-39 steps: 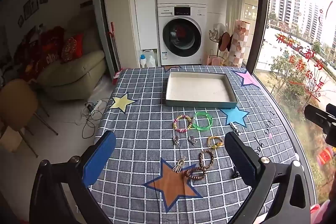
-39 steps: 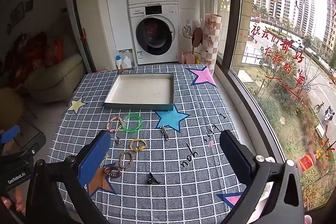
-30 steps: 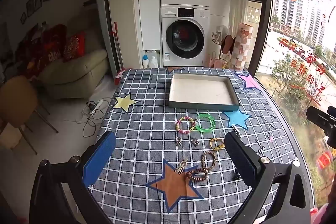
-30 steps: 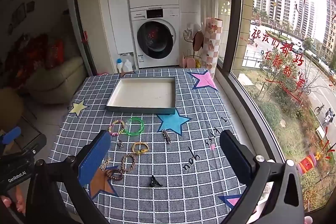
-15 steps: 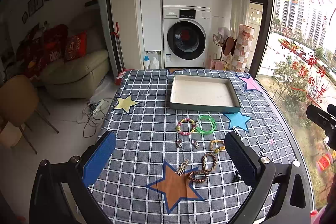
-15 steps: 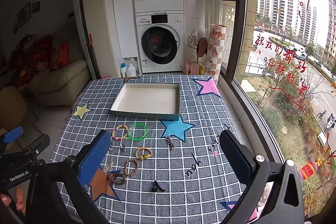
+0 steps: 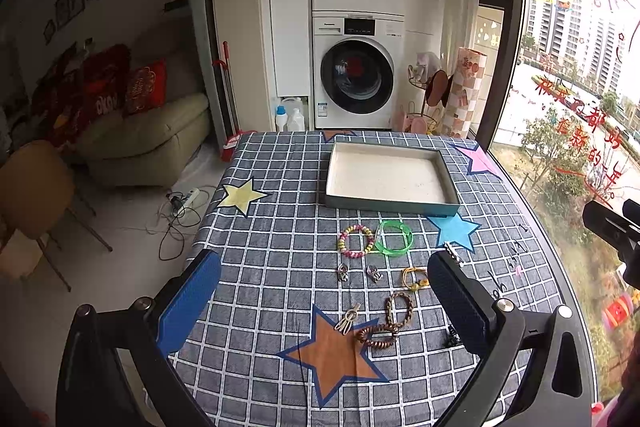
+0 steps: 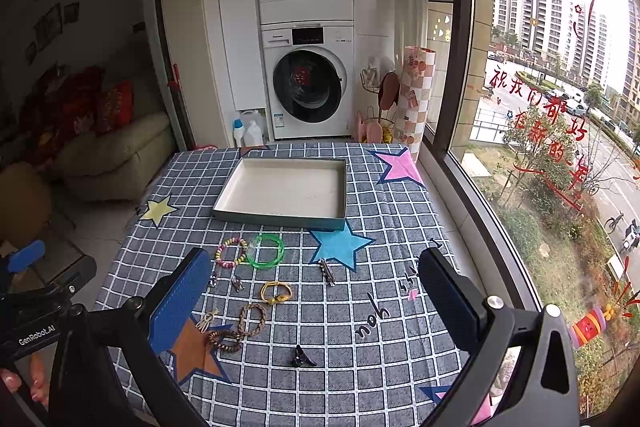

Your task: Organize jewelry

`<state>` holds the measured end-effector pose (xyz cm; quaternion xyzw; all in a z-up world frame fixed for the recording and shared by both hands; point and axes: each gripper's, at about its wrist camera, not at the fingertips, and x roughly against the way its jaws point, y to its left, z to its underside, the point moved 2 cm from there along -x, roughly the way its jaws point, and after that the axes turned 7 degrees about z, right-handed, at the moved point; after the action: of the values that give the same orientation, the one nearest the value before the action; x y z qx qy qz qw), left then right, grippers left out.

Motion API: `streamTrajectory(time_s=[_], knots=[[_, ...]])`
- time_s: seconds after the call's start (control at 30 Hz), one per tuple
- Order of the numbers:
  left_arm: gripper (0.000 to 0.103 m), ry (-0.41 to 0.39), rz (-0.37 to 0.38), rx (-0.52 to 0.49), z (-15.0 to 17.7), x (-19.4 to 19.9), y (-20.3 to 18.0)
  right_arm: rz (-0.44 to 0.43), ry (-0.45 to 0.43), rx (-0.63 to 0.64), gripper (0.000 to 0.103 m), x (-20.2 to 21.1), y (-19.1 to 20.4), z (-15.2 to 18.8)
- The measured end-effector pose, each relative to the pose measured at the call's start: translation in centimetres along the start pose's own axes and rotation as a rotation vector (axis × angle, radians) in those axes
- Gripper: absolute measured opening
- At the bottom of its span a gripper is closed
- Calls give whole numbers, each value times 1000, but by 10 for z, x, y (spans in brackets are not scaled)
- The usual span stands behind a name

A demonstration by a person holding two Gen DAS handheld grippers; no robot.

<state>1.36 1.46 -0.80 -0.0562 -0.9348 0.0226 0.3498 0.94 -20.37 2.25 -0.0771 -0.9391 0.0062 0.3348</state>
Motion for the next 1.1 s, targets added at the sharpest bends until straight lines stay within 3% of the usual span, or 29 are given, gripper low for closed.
streamTrajectory(time_s=[1.1], knots=[[103, 0, 0, 0, 2, -2, 1, -3, 3, 0, 103, 1, 1, 0]])
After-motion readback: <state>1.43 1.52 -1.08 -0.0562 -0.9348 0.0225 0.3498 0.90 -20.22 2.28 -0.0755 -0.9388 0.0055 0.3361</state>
